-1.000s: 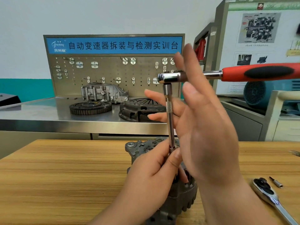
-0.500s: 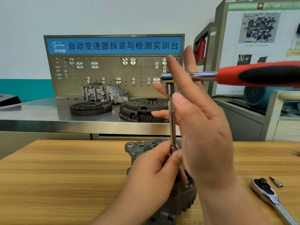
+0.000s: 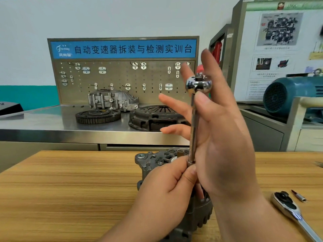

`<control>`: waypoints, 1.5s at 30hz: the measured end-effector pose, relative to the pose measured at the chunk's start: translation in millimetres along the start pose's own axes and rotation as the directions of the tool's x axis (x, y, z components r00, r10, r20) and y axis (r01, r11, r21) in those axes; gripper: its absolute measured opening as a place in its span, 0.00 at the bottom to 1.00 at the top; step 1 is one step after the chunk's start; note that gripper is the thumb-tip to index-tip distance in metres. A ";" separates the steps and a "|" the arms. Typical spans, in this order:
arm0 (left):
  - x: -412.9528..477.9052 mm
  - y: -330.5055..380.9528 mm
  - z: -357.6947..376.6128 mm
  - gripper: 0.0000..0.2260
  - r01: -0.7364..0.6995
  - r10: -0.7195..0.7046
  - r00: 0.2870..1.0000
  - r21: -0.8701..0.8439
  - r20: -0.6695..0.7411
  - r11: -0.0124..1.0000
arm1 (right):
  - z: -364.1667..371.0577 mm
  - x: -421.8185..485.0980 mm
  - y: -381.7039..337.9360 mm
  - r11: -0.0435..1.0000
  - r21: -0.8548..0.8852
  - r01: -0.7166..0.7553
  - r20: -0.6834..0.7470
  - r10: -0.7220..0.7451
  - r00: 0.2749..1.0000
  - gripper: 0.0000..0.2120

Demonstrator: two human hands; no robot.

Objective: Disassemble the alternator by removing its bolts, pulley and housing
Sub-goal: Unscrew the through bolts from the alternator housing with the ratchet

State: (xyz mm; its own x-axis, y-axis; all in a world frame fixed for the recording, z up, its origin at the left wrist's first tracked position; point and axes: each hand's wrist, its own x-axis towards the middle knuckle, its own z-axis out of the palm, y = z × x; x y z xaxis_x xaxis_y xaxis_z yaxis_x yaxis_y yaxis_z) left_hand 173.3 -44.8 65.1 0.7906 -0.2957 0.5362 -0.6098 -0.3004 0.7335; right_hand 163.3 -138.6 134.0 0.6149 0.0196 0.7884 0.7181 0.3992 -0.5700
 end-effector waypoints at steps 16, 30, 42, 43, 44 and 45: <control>0.6 0.5 -0.9 0.16 -0.037 0.042 0.998 -0.103 0.043 0.994 | -9.9 7.4 1.3 0.999 -0.054 0.003 -0.045 -0.006 0.999 0.28; 2.8 -1.3 -0.2 0.08 0.025 -0.029 0.999 -0.121 -0.033 0.992 | -1.7 -2.3 11.9 0.877 -0.424 0.225 0.103 -0.200 0.974 0.27; 2.1 1.2 -0.2 0.16 0.063 -0.065 0.997 -0.043 -0.035 0.997 | -2.7 -2.3 12.3 0.885 -0.420 0.202 0.103 -0.174 0.979 0.30; 2.6 2.7 -0.3 0.14 0.067 -0.069 0.997 -0.047 -0.033 0.997 | -2.7 -2.2 11.4 0.872 -0.438 0.218 0.117 -0.185 0.976 0.29; 3.3 4.0 -0.5 0.13 0.072 -0.073 0.997 -0.054 -0.027 0.996 | -2.5 -1.9 11.1 0.866 -0.444 0.231 0.125 -0.195 0.973 0.28; 3.8 4.2 -0.8 0.13 0.073 -0.074 0.997 -0.059 -0.016 0.996 | -2.2 -2.0 10.7 0.870 -0.433 0.234 0.125 -0.199 0.972 0.29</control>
State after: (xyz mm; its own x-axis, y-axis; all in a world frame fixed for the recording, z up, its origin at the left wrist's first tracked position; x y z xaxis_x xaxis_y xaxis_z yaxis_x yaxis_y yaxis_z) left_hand 173.8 -46.4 70.5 0.8343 -0.2582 0.4871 -0.5462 -0.2672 0.7939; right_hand 170.5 -136.4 125.8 0.4142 0.0538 0.9086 0.9100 -0.0453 -0.4122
